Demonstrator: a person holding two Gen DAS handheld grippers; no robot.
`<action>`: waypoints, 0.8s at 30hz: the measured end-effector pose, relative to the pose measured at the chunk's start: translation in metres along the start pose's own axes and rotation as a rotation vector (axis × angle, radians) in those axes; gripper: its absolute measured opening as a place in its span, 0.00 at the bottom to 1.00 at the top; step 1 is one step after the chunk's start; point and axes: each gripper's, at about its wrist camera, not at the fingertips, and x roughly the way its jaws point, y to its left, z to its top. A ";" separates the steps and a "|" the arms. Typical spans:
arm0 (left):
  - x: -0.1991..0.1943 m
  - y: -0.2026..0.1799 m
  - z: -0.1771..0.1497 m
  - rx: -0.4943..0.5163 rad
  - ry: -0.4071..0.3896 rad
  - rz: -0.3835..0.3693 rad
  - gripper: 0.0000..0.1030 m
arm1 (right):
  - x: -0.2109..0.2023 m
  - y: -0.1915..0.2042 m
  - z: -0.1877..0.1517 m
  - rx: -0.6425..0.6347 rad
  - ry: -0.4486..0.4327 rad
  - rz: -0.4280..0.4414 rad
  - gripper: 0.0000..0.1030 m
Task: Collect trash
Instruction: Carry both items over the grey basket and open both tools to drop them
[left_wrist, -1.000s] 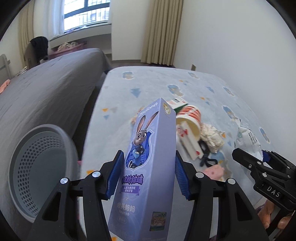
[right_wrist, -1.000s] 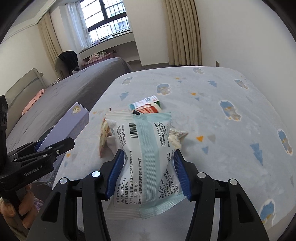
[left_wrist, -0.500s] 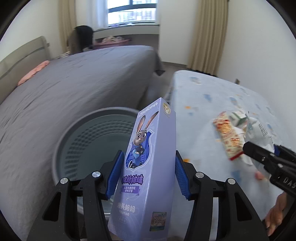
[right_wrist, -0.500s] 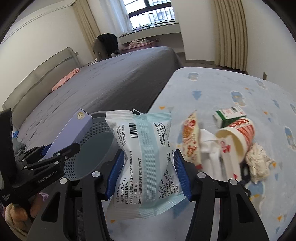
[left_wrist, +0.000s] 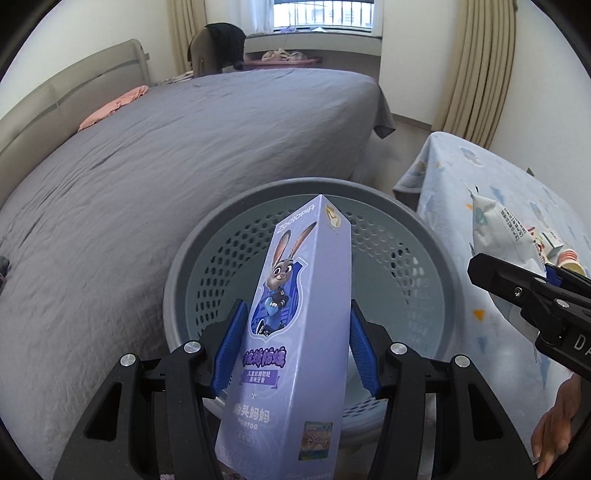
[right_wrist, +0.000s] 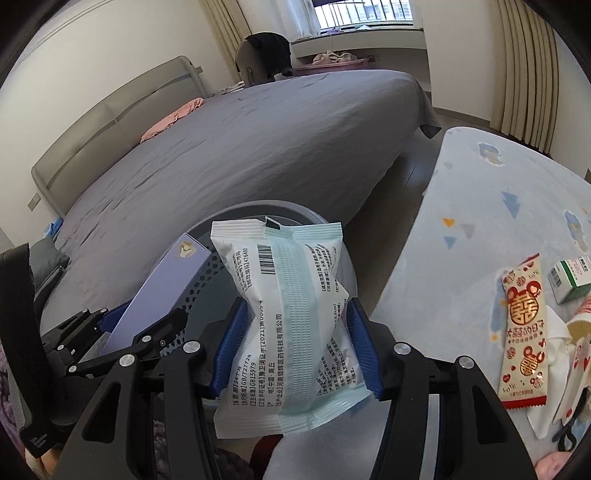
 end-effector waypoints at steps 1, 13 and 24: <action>0.001 0.002 0.000 -0.001 -0.002 0.008 0.51 | 0.004 0.004 0.002 -0.008 0.002 0.000 0.52; 0.008 0.020 0.005 -0.035 -0.011 0.035 0.56 | 0.022 0.016 0.006 -0.054 0.014 -0.011 0.54; 0.008 0.025 0.006 -0.063 -0.015 0.060 0.70 | 0.017 0.018 0.006 -0.061 -0.017 -0.041 0.68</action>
